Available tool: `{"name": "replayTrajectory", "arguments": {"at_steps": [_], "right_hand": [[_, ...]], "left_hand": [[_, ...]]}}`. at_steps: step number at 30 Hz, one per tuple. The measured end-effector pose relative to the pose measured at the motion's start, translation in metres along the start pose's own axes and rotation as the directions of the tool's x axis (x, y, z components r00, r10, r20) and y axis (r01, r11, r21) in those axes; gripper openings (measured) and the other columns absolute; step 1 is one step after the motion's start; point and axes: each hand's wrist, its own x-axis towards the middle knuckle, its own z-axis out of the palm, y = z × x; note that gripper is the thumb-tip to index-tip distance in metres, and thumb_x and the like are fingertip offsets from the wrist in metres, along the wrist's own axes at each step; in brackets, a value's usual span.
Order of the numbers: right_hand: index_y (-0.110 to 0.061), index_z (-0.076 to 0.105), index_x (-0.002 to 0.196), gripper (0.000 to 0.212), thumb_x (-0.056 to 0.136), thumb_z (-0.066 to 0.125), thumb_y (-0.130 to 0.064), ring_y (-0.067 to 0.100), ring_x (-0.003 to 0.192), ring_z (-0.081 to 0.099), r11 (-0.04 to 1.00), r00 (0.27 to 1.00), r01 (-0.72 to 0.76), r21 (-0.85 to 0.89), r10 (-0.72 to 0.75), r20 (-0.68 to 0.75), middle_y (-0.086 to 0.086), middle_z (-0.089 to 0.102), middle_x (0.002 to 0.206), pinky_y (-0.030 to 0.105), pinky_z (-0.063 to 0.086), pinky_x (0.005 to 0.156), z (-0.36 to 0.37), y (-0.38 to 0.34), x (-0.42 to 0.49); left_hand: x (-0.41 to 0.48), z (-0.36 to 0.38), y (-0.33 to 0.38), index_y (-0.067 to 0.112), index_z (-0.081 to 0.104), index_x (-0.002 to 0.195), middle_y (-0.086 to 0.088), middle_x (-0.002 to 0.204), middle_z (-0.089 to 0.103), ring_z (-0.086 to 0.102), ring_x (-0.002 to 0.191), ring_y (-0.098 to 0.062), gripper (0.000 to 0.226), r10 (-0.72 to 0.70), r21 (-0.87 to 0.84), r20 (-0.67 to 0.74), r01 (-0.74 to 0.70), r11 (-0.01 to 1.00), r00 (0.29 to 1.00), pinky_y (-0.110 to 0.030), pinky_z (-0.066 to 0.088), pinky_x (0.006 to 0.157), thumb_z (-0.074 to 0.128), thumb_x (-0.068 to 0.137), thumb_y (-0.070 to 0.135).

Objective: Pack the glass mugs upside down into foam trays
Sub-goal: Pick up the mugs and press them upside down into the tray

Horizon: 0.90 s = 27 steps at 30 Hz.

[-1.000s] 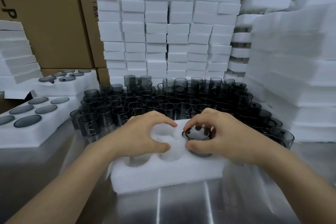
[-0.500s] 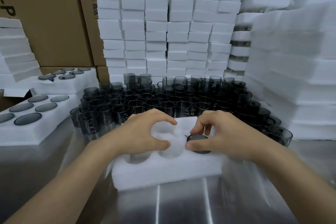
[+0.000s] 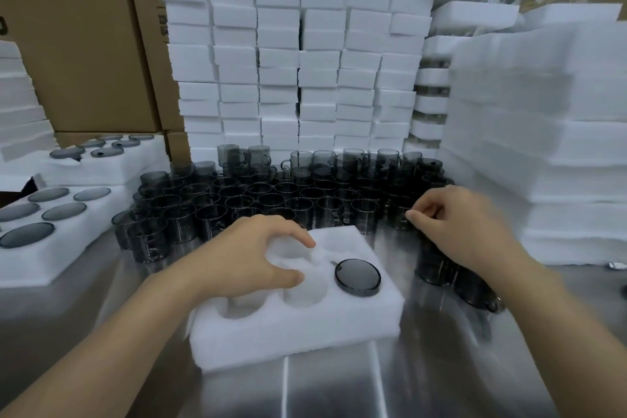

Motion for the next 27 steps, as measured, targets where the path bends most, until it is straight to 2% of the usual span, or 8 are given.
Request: {"name": "replayTrajectory", "arguments": {"at_steps": [4,7,11,15,18,22,24,27], "right_hand": [[-0.040,0.070,0.085,0.016,0.099,0.070,-0.033,0.004,0.080,0.063,0.994,0.993,-0.105,0.005,0.105,-0.052,-0.022,0.067,0.083,0.028,0.046,0.065,-0.002,0.017,0.008],[-0.036,0.075,0.100,0.008,0.100,0.070,-0.031,0.011,0.085,0.065,0.991,0.987,-0.126,0.033,0.129,-0.092,-0.021,0.067,0.087,0.032,0.049,0.071,-0.002,0.016,0.007],[-0.030,0.072,0.127,0.027,0.101,0.068,-0.029,0.018,0.091,0.063,0.984,0.980,-0.178,0.013,0.178,-0.091,-0.016,0.067,0.093,0.033,0.047,0.075,-0.001,0.016,0.012],[-0.027,0.046,0.153,0.057,0.101,0.067,-0.038,0.030,0.106,0.065,0.947,0.951,-0.285,-0.147,0.299,0.082,0.005,0.070,0.125,0.039,0.052,0.085,-0.006,0.014,0.040],[-0.021,0.052,0.144,0.049,0.102,0.066,-0.042,0.031,0.119,0.064,0.918,0.938,-0.288,-0.273,0.327,0.112,0.005,0.068,0.130,0.040,0.051,0.089,-0.006,0.014,0.063],[-0.019,0.066,0.112,0.023,0.100,0.066,-0.039,0.029,0.104,0.064,0.883,0.914,-0.284,-0.374,0.367,0.172,0.003,0.070,0.108,0.039,0.054,0.092,0.003,0.025,0.077],[-0.021,0.066,0.104,0.011,0.099,0.065,-0.031,0.029,0.103,0.063,0.875,0.921,-0.284,-0.391,0.363,0.143,0.004,0.070,0.110,0.038,0.054,0.091,0.005,0.028,0.078],[-0.026,0.068,0.099,0.004,0.097,0.064,-0.029,0.030,0.095,0.063,0.885,0.954,-0.252,-0.391,0.295,0.053,0.002,0.071,0.103,0.036,0.050,0.077,-0.001,0.016,0.071]], "left_hand": [[-0.001,-0.002,0.000,0.062,0.070,0.116,0.043,0.137,0.058,0.050,0.133,0.016,0.042,-0.003,-0.015,0.032,0.003,1.000,0.999,-0.029,0.039,0.117,0.088,0.082,0.045],[-0.002,-0.002,0.004,0.061,0.070,0.114,0.040,0.139,0.059,0.050,0.136,0.011,0.040,-0.001,-0.018,0.054,0.002,1.000,0.999,-0.034,0.039,0.121,0.088,0.082,0.044],[-0.003,0.000,0.010,0.062,0.069,0.114,0.042,0.137,0.059,0.049,0.137,0.012,0.042,0.016,-0.004,0.076,-0.016,1.000,0.997,-0.035,0.037,0.122,0.085,0.084,0.039],[-0.004,0.001,0.016,0.065,0.066,0.116,0.045,0.138,0.056,0.065,0.129,-0.009,0.045,0.002,0.005,0.115,-0.003,1.000,0.993,-0.044,0.049,0.114,0.081,0.084,0.038],[-0.004,0.002,0.018,0.064,0.067,0.116,0.046,0.137,0.057,0.069,0.125,-0.020,0.047,0.024,-0.002,0.110,-0.024,1.000,0.994,-0.045,0.052,0.111,0.079,0.082,0.035],[-0.005,0.004,0.018,0.061,0.067,0.117,0.043,0.135,0.059,0.058,0.128,0.007,0.045,0.025,-0.002,0.085,-0.025,1.000,0.996,-0.037,0.047,0.114,0.080,0.084,0.033],[-0.005,0.004,0.017,0.060,0.068,0.118,0.043,0.135,0.059,0.057,0.127,0.010,0.044,0.017,-0.007,0.081,-0.017,1.000,0.997,-0.035,0.047,0.114,0.081,0.086,0.033],[-0.005,0.002,0.016,0.061,0.068,0.118,0.041,0.138,0.057,0.054,0.130,0.012,0.039,0.019,-0.044,0.091,-0.015,0.999,0.996,-0.034,0.044,0.116,0.081,0.088,0.039]]}}
